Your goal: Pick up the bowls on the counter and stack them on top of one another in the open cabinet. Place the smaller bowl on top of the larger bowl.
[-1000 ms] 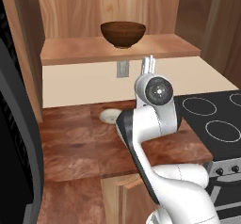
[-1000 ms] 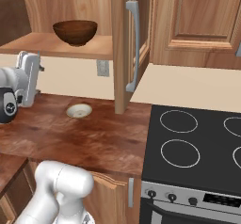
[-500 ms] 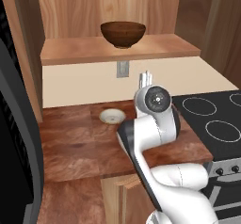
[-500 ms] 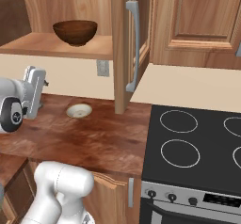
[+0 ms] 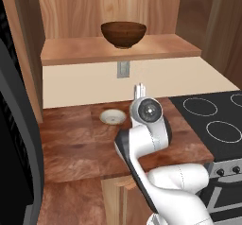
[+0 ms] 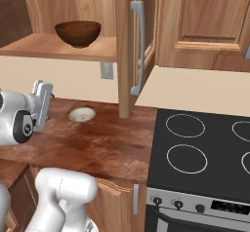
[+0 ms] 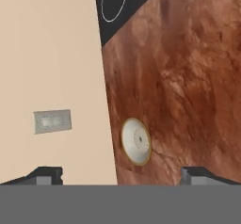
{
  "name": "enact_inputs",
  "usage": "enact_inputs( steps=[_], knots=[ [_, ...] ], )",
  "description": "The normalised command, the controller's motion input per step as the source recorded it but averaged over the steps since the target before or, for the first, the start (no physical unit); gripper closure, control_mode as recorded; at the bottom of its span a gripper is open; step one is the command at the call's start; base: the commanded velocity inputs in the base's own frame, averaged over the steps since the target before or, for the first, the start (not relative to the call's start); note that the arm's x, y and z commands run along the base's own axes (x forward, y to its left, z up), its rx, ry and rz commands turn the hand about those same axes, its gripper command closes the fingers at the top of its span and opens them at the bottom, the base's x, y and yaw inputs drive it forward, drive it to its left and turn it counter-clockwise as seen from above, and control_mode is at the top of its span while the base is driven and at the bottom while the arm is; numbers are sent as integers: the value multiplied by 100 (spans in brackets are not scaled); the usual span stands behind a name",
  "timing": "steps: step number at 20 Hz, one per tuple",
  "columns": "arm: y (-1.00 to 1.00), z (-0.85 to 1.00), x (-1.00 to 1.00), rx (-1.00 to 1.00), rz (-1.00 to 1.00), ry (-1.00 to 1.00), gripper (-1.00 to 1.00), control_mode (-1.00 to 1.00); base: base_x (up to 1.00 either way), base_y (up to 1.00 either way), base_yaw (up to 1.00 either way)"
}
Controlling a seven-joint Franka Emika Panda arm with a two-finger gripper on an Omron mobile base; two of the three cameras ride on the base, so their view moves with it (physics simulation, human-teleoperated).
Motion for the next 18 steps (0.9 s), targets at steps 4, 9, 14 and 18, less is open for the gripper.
enact_inputs(
  steps=[4,9,14,18],
  knots=[
    [11,-31,37,3,1,7,-100,-100,0,0,0],
    [19,-24,37,5,0,5,-100,-100,0,0,0],
    [22,-24,34,3,0,1,-100,-100,0,0,0],
    [22,-30,23,1,-1,-1,-100,-100,0,0,0]
  ],
)
